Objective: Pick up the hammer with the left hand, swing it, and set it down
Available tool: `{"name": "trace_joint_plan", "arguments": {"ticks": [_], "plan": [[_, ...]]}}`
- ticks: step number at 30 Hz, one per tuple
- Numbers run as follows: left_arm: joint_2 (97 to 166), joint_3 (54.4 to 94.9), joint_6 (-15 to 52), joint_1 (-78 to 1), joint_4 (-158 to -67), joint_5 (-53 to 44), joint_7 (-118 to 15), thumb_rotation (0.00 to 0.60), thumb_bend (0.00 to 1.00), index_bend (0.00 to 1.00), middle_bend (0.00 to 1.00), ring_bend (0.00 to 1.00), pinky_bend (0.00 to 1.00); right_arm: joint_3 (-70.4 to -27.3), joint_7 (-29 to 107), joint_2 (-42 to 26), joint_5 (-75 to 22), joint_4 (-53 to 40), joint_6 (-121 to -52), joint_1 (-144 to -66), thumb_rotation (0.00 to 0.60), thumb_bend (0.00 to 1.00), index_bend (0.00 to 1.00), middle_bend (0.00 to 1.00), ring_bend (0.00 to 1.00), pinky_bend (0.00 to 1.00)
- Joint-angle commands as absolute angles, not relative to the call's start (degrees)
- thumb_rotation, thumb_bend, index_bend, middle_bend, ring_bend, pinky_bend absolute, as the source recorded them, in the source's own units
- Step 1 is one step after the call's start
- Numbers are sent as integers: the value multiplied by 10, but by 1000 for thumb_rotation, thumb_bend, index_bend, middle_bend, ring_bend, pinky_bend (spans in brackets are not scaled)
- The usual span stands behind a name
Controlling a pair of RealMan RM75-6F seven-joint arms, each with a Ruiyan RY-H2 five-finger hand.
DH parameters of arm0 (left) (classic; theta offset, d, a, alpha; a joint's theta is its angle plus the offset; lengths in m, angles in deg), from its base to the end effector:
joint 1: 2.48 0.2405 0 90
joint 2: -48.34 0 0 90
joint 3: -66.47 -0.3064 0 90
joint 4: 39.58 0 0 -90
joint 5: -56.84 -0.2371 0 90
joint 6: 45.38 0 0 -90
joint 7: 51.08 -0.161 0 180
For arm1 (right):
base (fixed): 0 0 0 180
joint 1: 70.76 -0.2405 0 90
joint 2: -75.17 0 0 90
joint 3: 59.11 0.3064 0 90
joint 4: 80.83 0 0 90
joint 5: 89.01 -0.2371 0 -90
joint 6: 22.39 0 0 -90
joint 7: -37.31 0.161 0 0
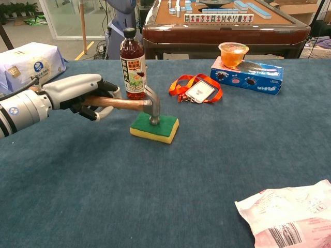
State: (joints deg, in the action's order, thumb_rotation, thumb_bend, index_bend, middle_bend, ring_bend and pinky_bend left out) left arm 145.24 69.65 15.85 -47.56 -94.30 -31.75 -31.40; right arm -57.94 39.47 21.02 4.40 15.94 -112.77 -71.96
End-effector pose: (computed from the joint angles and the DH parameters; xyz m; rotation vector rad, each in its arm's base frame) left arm -0.2135 0.4336 -0.0633 -1.9591 -0.9112 -1.1964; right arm -0.3492 -0.1728 0.2117 1.4479 -0.8029 0.9211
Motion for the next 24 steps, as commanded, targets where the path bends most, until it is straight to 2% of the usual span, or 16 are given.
{"name": "trace_joint_plan", "arguments": {"ticks": [1, 8, 14, 17, 24], "plan": [[1447, 698, 163, -474, -950, -318, -305, 600, 576, 722, 783, 770, 998, -579, 395, 210, 45, 159, -1129, -719, 600, 188, 281, 418, 321, 278], [1375, 716, 178, -465, -1043, -307, -242, 600, 576, 722, 783, 766, 998, -579, 396, 210, 44, 160, -1131, -717, 600, 188, 281, 418, 321, 278], [1291, 729, 182, -451, -1148, -297, -82, 600, 575, 722, 783, 761, 998, -578, 395, 207, 43, 160, -1124, -721, 600, 188, 281, 418, 321, 278], [1285, 733, 186, -446, -1154, -293, -61, 600, 575, 723, 784, 765, 998, -578, 393, 206, 43, 160, -1119, -724, 600, 188, 281, 418, 321, 278], [1340, 728, 185, -451, -1084, -298, -155, 600, 576, 724, 784, 770, 998, -578, 387, 210, 43, 167, -1119, -724, 600, 187, 281, 418, 321, 278]]}}
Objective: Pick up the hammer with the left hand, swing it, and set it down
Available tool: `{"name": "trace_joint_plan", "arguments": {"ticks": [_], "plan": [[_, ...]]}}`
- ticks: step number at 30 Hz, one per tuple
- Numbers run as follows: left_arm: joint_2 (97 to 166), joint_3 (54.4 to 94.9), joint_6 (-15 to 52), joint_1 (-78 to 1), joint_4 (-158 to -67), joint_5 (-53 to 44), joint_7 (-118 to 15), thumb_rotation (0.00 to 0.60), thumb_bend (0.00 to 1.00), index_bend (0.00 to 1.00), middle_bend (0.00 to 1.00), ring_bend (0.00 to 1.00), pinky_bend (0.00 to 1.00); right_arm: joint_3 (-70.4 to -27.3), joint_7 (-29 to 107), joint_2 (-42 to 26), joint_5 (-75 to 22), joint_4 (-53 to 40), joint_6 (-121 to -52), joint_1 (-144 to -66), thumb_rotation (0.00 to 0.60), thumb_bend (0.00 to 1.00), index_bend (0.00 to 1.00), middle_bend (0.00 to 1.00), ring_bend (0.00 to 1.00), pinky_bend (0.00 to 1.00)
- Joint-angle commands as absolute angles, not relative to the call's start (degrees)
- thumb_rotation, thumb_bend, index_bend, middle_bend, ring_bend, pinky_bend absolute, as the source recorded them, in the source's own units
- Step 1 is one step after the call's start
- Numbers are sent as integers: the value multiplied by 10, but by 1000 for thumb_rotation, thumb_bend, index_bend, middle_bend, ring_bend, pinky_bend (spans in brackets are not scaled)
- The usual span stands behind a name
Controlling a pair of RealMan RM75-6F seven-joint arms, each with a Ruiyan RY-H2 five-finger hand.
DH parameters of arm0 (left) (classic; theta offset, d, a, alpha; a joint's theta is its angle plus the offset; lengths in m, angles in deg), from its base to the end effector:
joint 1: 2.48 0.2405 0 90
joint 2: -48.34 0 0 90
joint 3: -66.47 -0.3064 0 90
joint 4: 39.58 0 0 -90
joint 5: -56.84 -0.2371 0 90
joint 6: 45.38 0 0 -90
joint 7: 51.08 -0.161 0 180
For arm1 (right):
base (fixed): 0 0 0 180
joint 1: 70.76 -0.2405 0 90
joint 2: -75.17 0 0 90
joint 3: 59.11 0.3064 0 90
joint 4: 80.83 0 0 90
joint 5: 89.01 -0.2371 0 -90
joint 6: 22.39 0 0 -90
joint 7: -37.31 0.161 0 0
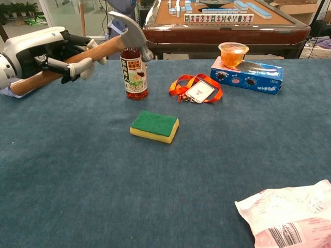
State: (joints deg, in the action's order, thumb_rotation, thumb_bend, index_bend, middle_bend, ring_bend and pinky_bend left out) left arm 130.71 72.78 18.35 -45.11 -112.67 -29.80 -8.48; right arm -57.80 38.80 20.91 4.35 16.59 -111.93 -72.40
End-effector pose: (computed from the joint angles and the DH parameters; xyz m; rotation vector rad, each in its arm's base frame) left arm -0.2028 0.4251 0.0216 -1.7197 -1.3940 -1.5435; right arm -0.3464 -0.1760 0.2082 1.4571 -0.8077 0.9200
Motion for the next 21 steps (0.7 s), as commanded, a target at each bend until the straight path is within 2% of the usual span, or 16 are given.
{"name": "trace_joint_plan", "arguments": {"ticks": [1, 11, 17, 21], "plan": [[1349, 726, 184, -453, -1071, -301, -169, 600, 576, 725, 784, 771, 998, -579, 386, 210, 43, 168, -1118, -724, 600, 187, 281, 418, 321, 278], [1427, 693, 158, -480, -944, -339, -293, 600, 575, 722, 784, 768, 998, -578, 381, 212, 39, 173, -1117, -723, 600, 188, 281, 419, 321, 278], [1434, 684, 130, -485, -938, -334, -296, 600, 576, 723, 784, 767, 998, -579, 383, 212, 37, 171, -1118, -721, 600, 188, 281, 419, 321, 278], [1426, 699, 133, -480, -963, -314, -266, 600, 575, 723, 784, 766, 998, -579, 385, 212, 37, 169, -1121, -719, 600, 187, 281, 419, 321, 278]]}}
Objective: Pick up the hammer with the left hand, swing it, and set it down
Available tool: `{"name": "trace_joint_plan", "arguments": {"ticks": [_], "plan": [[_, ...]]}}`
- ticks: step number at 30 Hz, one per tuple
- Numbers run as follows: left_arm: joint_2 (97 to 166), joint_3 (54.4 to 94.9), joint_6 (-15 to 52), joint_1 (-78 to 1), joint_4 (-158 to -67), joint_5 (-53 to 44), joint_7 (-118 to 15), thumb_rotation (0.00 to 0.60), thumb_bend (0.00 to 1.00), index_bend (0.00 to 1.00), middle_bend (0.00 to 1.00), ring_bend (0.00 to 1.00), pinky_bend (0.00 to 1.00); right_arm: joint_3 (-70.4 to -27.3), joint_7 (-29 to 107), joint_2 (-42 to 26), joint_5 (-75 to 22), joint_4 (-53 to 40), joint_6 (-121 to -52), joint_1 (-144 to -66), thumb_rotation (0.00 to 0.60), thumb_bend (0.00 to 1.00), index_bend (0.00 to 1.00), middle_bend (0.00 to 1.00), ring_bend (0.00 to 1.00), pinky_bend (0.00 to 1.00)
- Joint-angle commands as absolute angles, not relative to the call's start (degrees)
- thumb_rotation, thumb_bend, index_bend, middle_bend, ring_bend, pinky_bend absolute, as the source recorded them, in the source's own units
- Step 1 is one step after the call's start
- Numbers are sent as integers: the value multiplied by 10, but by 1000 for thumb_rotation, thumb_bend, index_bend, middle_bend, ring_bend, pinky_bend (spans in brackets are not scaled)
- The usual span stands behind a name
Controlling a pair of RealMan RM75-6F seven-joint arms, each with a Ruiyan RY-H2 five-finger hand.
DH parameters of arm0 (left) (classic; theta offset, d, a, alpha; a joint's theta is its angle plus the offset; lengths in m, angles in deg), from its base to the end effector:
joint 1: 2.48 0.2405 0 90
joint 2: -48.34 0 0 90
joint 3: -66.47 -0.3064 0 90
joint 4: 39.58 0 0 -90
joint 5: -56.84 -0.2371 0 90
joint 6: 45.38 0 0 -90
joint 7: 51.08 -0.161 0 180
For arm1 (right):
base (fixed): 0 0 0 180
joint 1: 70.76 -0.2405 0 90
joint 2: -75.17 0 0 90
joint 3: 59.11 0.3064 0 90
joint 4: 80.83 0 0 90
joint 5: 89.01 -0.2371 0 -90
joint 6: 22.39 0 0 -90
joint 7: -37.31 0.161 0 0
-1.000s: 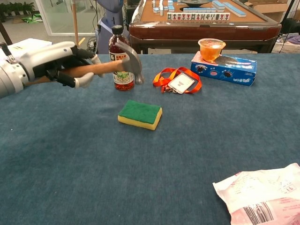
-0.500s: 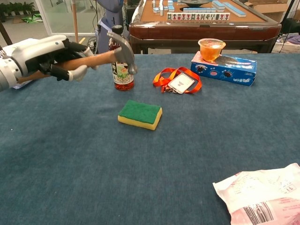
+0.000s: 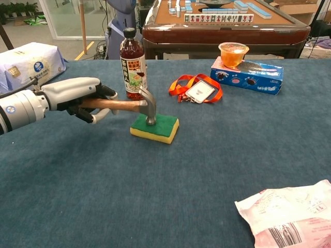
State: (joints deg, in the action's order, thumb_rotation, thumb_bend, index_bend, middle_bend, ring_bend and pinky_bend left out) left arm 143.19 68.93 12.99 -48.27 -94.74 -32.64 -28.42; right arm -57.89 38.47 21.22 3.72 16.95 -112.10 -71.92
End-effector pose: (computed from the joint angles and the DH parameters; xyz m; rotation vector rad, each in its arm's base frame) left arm -0.2198 0.4386 -0.0572 -1.9953 -0.9522 -1.1509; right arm -0.3482 -0.1729 0.2105 1.4436 -0.8121 0.9054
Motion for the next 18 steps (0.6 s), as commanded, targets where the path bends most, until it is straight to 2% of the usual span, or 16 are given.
{"name": "trace_joint_plan", "arguments": {"ticks": [1, 12, 18], "plan": [[1421, 704, 135, -479, -971, -310, -256, 600, 575, 723, 784, 766, 998, -579, 386, 212, 37, 169, -1122, -718, 600, 188, 281, 419, 321, 278], [1312, 749, 158, -449, -1132, -265, -88, 600, 575, 724, 784, 756, 998, -578, 393, 209, 38, 162, -1118, -722, 600, 187, 281, 419, 321, 278], [1297, 747, 156, -441, -1141, -262, -99, 600, 575, 726, 784, 756, 998, -578, 391, 210, 41, 164, -1121, -722, 600, 188, 281, 419, 321, 278]]}}
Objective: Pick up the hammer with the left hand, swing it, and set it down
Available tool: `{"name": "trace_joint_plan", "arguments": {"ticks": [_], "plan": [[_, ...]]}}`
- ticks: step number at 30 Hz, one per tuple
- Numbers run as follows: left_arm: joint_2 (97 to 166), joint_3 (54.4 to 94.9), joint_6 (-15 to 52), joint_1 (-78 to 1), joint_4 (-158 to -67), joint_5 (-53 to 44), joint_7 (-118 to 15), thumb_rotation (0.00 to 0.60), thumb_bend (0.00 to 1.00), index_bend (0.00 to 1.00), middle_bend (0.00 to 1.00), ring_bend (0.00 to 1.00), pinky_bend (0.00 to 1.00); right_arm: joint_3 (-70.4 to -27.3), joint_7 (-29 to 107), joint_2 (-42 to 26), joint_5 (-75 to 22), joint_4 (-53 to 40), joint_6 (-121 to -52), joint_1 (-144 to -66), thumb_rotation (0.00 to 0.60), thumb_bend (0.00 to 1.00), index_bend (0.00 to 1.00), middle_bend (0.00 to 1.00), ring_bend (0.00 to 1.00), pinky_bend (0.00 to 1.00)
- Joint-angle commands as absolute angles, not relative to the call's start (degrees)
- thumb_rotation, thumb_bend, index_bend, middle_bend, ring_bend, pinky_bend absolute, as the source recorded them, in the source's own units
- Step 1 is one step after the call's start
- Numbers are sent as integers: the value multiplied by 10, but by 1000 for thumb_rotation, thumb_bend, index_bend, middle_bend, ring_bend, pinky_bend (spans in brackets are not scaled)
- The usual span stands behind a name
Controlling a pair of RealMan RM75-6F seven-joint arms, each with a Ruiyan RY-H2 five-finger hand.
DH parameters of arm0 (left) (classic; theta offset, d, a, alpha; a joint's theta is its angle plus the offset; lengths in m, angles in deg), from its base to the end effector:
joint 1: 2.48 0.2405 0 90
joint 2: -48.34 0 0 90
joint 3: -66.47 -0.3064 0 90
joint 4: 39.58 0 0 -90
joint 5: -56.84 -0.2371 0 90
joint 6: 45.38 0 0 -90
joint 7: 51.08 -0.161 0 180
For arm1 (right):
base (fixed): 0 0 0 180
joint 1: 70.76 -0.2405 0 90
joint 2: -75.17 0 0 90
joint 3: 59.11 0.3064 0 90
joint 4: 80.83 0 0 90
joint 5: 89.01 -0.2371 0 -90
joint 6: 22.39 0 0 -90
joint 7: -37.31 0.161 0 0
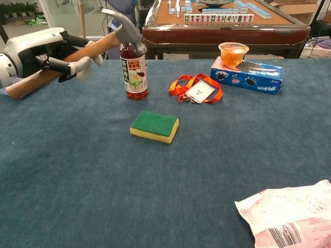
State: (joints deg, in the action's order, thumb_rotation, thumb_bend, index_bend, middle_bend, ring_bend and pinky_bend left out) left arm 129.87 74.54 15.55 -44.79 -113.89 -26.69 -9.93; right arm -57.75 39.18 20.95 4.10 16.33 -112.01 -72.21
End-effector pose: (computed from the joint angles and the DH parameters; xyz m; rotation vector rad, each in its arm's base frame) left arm -0.2063 0.4318 0.0268 -1.6612 -1.4269 -1.5109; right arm -0.3484 -0.1752 0.2095 1.4501 -0.8110 0.9177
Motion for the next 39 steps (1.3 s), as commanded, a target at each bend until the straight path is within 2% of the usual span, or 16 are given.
{"name": "trace_joint_plan", "arguments": {"ticks": [1, 8, 22, 29, 39], "plan": [[1297, 746, 156, -440, -1139, -262, -100, 600, 575, 726, 784, 756, 998, -578, 391, 210, 42, 165, -1121, -721, 600, 188, 281, 419, 321, 278], [1333, 731, 159, -444, -1086, -282, -182, 600, 575, 727, 784, 756, 998, -579, 385, 212, 43, 170, -1122, -720, 600, 188, 281, 419, 321, 278], [1403, 703, 89, -465, -1001, -278, -278, 600, 575, 727, 784, 756, 998, -580, 383, 214, 39, 172, -1122, -718, 600, 188, 281, 419, 321, 278], [1404, 698, 80, -466, -997, -279, -291, 600, 575, 724, 784, 755, 998, -579, 385, 213, 38, 170, -1121, -718, 600, 188, 281, 419, 321, 278], [1361, 713, 118, -449, -1037, -275, -279, 600, 575, 721, 781, 749, 997, -579, 389, 211, 39, 166, -1120, -719, 600, 188, 281, 419, 321, 278]]}}
